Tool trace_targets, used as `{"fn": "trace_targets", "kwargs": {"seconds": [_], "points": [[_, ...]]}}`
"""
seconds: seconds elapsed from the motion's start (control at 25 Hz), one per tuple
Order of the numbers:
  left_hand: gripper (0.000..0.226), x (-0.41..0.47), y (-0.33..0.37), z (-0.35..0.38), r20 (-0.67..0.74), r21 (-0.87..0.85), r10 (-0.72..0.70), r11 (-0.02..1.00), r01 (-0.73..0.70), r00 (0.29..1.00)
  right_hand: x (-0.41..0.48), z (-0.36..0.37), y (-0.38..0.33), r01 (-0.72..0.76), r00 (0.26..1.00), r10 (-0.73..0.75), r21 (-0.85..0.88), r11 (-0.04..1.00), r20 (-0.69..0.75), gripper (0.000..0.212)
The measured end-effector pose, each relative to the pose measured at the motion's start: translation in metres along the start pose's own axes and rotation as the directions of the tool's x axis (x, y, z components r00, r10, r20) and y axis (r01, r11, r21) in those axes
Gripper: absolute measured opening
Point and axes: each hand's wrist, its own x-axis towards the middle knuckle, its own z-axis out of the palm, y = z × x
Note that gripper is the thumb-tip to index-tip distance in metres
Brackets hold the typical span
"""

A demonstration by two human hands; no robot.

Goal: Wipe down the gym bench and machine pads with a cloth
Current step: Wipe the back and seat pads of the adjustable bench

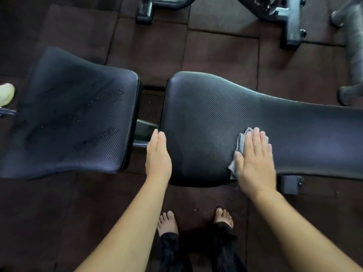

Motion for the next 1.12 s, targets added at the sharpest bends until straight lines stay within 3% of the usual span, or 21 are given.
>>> {"fn": "trace_targets", "kwargs": {"seconds": [0.08,0.16,0.24,0.28,0.36,0.44,0.52,0.56,0.64,0.72,0.76,0.8,0.88,0.96,1.12], "points": [[0.054,-0.004,0.002,0.006,-0.045,0.117,-0.006,0.993,0.011,0.999,-0.004,0.005,-0.048,-0.043,0.998,0.045,0.066,0.997,-0.037,0.077],[0.058,-0.008,0.003,0.014,-0.107,0.227,0.026,0.974,-0.001,0.994,-0.019,0.012,-0.082,0.142,0.989,-0.144,0.072,0.987,0.025,0.076],[0.062,-0.014,0.000,0.019,-0.154,0.347,0.140,0.934,-0.079,0.978,-0.019,0.013,-0.059,0.305,0.950,-0.306,0.025,0.952,0.063,0.071],[0.064,-0.017,-0.002,0.020,-0.150,0.424,0.208,0.897,-0.127,0.967,-0.015,0.011,-0.030,0.314,0.948,-0.314,0.005,0.949,0.044,0.071],[0.066,-0.021,-0.008,0.020,-0.097,0.548,0.301,0.812,-0.201,0.949,-0.007,0.005,0.032,0.169,0.986,-0.168,-0.041,0.985,0.023,0.073],[0.067,-0.021,-0.012,0.019,-0.053,0.601,0.322,0.766,-0.227,0.945,0.002,-0.005,0.070,-0.078,0.997,0.078,0.003,0.997,0.006,0.074],[0.068,-0.020,-0.013,0.020,-0.038,0.620,0.316,0.752,-0.226,0.948,0.009,-0.009,0.039,-0.214,0.976,0.216,0.046,0.976,-0.031,0.077],[0.068,-0.020,-0.013,0.021,-0.042,0.626,0.313,0.748,-0.219,0.949,0.007,-0.006,0.006,-0.163,0.986,0.165,0.063,0.985,-0.030,0.078],[0.068,-0.020,-0.013,0.022,-0.052,0.634,0.316,0.743,-0.213,0.947,-0.013,0.007,-0.059,0.132,0.990,-0.135,0.056,0.990,0.050,0.074],[0.068,-0.021,-0.013,0.020,-0.053,0.630,0.320,0.746,-0.217,0.946,-0.019,0.012,-0.067,0.338,0.932,-0.343,0.060,0.939,0.114,0.070],[0.068,-0.020,-0.013,0.019,-0.047,0.627,0.319,0.748,-0.220,0.947,-0.011,0.009,-0.049,0.346,0.933,-0.350,0.053,0.937,0.090,0.070],[0.068,-0.020,-0.013,0.018,-0.038,0.625,0.316,0.748,-0.224,0.948,-0.003,0.006,-0.026,0.274,0.959,-0.275,0.029,0.961,0.063,0.071],[0.069,-0.020,-0.013,0.017,-0.023,0.635,0.306,0.740,-0.223,0.952,0.012,-0.008,0.011,-0.042,0.997,0.039,0.053,0.998,0.059,0.075],[0.069,-0.021,-0.012,0.018,-0.013,0.647,0.292,0.732,-0.215,0.956,0.016,-0.015,0.000,-0.280,0.959,0.271,0.117,0.953,0.080,0.079],[0.065,-0.038,-0.003,0.024,-0.021,0.717,0.440,0.632,-0.294,0.898,0.002,-0.018,-0.068,-0.207,0.974,0.180,0.228,0.951,0.134,0.077]]}}
